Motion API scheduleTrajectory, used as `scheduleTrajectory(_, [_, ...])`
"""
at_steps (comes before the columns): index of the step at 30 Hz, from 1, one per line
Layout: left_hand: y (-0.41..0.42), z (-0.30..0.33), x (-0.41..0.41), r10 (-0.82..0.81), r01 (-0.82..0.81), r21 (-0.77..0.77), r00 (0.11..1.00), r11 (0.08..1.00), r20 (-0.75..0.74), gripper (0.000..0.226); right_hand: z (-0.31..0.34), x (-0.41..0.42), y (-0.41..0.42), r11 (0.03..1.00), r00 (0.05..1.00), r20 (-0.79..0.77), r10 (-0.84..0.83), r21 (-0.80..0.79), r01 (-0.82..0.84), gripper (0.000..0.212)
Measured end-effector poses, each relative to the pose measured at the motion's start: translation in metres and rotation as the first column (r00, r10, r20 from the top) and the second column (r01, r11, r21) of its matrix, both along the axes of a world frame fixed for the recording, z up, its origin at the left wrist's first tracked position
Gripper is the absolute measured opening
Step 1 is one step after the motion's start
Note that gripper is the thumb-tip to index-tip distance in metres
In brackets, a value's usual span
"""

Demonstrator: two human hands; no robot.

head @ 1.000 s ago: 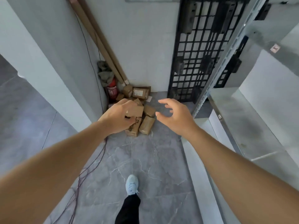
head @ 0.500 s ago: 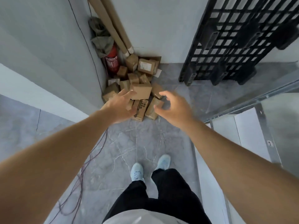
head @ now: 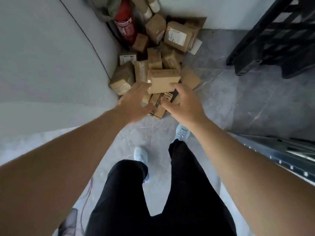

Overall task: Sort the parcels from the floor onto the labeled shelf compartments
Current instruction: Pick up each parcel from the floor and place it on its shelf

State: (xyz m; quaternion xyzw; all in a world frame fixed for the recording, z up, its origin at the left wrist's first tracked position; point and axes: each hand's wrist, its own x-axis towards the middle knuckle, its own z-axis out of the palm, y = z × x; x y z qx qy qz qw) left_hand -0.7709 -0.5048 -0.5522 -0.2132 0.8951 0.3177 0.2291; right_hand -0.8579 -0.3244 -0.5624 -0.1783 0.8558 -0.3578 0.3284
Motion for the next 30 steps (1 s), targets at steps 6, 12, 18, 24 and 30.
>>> scheduleTrajectory(6, [-0.049,-0.131,-0.060,0.103,-0.104,0.059,0.995,0.993,0.009,0.063,-0.126,-0.053,-0.046,0.995,0.991,0.084,-0.100,0.040,0.096,0.062])
scheduleTrajectory(12, [-0.094,-0.292,-0.093,0.134,-0.135,0.135,0.991,0.982,0.015,0.056,-0.284,-0.080,-0.094,0.946,0.950,0.066,-0.307,0.126,0.297,0.048])
scheduleTrajectory(18, [-0.106,-0.380,-0.102,0.120,-0.117,0.130,0.993,0.985,-0.020,0.048,-0.388,-0.077,-0.118,0.877,0.860,0.179,-0.477,0.161,0.453,0.056])
scheduleTrajectory(24, [-0.104,-0.413,-0.119,0.426,-0.451,0.388,0.891,0.804,0.154,0.057,-0.412,-0.072,-0.128,0.744,0.639,0.412,-0.650,0.172,0.646,0.059])
scheduleTrajectory(30, [-0.080,-0.414,-0.103,0.451,-0.423,0.548,0.888,0.722,0.091,0.026,-0.408,-0.082,-0.115,0.527,0.249,0.641,-0.726,0.287,0.800,0.051])
